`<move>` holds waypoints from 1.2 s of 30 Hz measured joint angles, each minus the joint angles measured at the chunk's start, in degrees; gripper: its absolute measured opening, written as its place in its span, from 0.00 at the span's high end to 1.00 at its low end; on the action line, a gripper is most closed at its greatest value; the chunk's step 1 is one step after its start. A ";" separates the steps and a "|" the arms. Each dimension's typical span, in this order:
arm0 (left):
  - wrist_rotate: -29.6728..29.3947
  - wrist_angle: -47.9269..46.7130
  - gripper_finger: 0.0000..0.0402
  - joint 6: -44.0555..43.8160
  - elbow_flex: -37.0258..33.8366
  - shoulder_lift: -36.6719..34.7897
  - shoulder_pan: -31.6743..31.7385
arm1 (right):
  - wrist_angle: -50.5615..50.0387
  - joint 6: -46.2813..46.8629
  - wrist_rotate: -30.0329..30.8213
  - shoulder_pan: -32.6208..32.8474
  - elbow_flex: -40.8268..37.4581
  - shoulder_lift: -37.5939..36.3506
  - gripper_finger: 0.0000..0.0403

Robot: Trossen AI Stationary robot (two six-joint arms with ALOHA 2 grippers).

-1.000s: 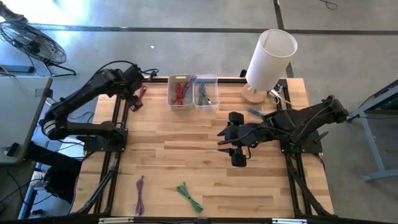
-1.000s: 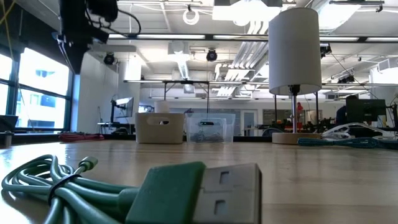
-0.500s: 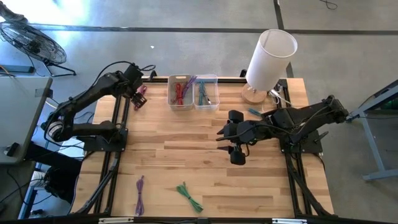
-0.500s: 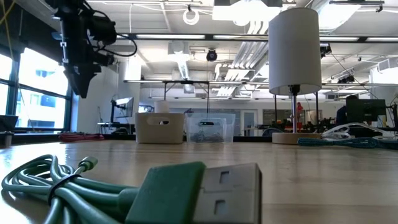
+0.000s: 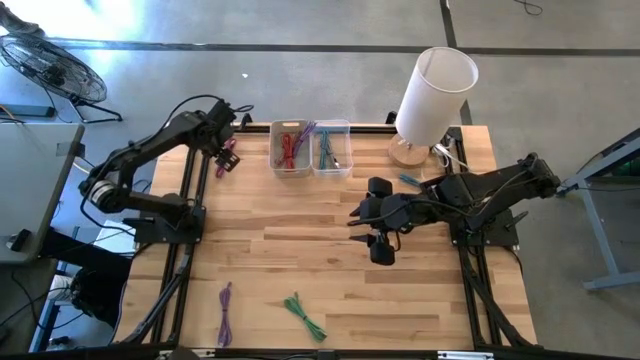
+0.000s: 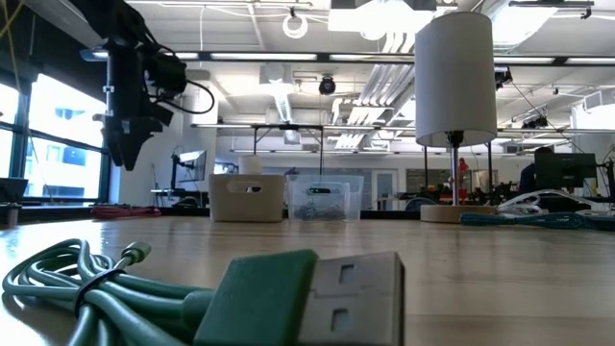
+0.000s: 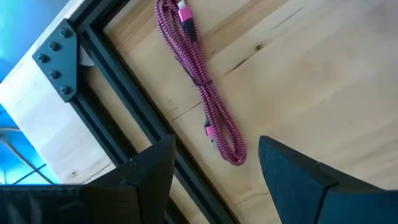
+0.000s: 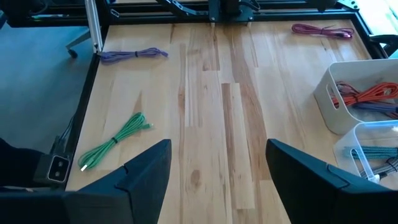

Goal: Pick & Place USB Port
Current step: Put the pink and black USB cable into the white transparent bin

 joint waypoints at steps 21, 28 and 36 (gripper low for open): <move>5.83 2.69 0.44 -6.51 0.00 10.83 -0.02 | -0.33 2.59 -0.15 0.35 0.00 0.01 0.37; 2.43 6.07 0.44 -13.12 0.00 11.82 -0.02 | -1.05 3.58 0.02 1.78 0.00 0.02 0.37; -0.45 9.28 0.44 -16.92 -1.81 11.82 -0.02 | -2.91 5.82 0.63 3.61 0.00 0.02 0.37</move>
